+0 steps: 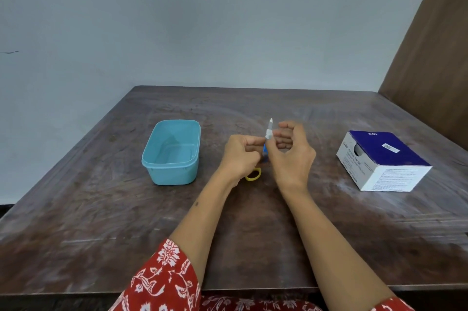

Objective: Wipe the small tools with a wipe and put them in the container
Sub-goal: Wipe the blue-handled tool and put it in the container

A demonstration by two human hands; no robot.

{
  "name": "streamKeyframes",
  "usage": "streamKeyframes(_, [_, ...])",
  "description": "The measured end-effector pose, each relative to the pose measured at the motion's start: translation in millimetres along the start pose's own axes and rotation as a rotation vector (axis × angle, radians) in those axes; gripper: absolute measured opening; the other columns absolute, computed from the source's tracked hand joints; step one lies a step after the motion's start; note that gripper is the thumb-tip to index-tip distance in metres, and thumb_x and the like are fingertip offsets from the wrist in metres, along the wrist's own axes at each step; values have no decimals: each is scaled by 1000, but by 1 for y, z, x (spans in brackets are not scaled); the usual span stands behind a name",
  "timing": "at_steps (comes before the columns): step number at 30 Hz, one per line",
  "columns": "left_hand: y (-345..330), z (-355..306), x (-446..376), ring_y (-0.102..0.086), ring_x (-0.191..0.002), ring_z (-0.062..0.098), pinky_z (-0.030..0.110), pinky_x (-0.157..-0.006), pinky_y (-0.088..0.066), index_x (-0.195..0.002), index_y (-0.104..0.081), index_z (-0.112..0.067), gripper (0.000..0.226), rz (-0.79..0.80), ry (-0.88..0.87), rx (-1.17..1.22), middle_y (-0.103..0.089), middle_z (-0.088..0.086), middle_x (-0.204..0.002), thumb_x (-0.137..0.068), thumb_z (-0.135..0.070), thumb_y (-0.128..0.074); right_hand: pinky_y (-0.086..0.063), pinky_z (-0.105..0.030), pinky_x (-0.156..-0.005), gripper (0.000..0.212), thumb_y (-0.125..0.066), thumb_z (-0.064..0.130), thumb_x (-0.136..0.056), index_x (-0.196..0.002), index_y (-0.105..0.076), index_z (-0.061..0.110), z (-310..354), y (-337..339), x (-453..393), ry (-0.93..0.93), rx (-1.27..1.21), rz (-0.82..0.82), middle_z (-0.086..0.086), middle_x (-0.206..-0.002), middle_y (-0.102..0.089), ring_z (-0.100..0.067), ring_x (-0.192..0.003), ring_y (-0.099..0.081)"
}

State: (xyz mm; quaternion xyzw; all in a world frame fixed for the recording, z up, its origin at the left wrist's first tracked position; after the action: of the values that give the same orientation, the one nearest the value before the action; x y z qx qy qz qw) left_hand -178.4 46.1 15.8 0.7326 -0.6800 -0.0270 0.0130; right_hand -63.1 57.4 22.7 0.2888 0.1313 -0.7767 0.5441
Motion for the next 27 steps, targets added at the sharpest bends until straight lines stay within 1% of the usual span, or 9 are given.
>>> streamKeyframes(2, [3,-3,-1,-68,-60,5,17,-60,-56,-109,-64,6,40,-49,-31,62,-70,-3,-67,-80,23,-42,-52,-14,-65,26,-71,6,-76,-93,-57,20,0,-3,2,0,11,42,4,-74,-65,-6,-66,-62])
streamKeyframes(5, [10,-4,-3,-67,-63,5,19,-64,-57,-111,-62,3,34,-130,-44,137,-68,3,-78,-83,17,-50,-50,-11,-61,29,-74,7,-74,-90,-56,22,-1,-8,4,0,14,108,9,-68,-62,-2,-62,-60])
streamKeyframes(7, [14,-3,-4,-68,-61,4,18,-64,-57,-112,-61,2,32,-159,-42,202,-67,4,-79,-84,16,-52,-49,-10,-61,30,-74,6,-74,-90,-55,22,-1,-11,5,5,21,140,12,-67,-62,-1,-62,-60])
streamKeyframes(12, [5,-1,-4,-68,-68,10,21,-67,-58,-110,-62,7,30,-67,-11,199,-69,8,-82,-86,16,-46,-50,-10,-70,28,-70,4,-79,-102,-58,16,3,-6,3,46,6,94,20,-74,-62,3,-72,-63])
streamKeyframes(16, [10,1,-6,-68,-64,6,17,-62,-57,-109,-62,5,30,-121,8,198,-68,12,-86,-86,16,-46,-45,-4,-60,29,-73,4,-74,-95,-58,19,5,-12,6,87,70,163,18,-66,-60,4,-65,-61])
streamKeyframes(19, [9,1,-5,-68,-63,7,19,-64,-57,-107,-64,6,25,-113,30,217,-69,12,-84,-88,10,-48,-48,-8,-61,28,-71,5,-77,-97,-58,19,4,-13,6,87,93,147,15,-67,-61,2,-65,-61])
streamKeyframes(21, [5,-1,-3,-69,-64,10,21,-66,-58,-103,-65,7,22,-85,37,231,-69,16,-86,-88,9,-49,-53,-17,-67,28,-69,5,-81,-104,-58,16,3,-9,5,75,91,117,12,-73,-63,-1,-70,-63])
streamKeyframes(23, [4,-1,-4,-69,-70,16,25,-67,-58,-98,-67,5,20,-89,45,250,-70,22,-90,-88,6,-50,-54,-19,-69,29,-68,4,-81,-105,-59,16,3,-7,4,89,103,105,10,-75,-64,-4,-72,-65])
streamKeyframes(27, [8,1,-6,-65,-82,30,40,-80,-55,-95,-67,8,20,-171,38,280,-67,31,-97,-88,-9,-59,-47,-7,-60,25,-70,3,-73,-90,-59,18,6,-13,7,124,98,152,11,-67,-62,-2,-65,-61])
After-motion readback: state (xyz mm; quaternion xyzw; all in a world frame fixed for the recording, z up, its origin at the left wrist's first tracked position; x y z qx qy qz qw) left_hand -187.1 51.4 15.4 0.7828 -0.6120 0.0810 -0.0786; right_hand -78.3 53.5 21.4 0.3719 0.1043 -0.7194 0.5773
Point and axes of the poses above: each hand's wrist, its own x-axis away from the middle knuckle, its own y-axis out of the back of the hand, z = x × y, the point moved 5 cm from there along -x, towards the middle knuckle
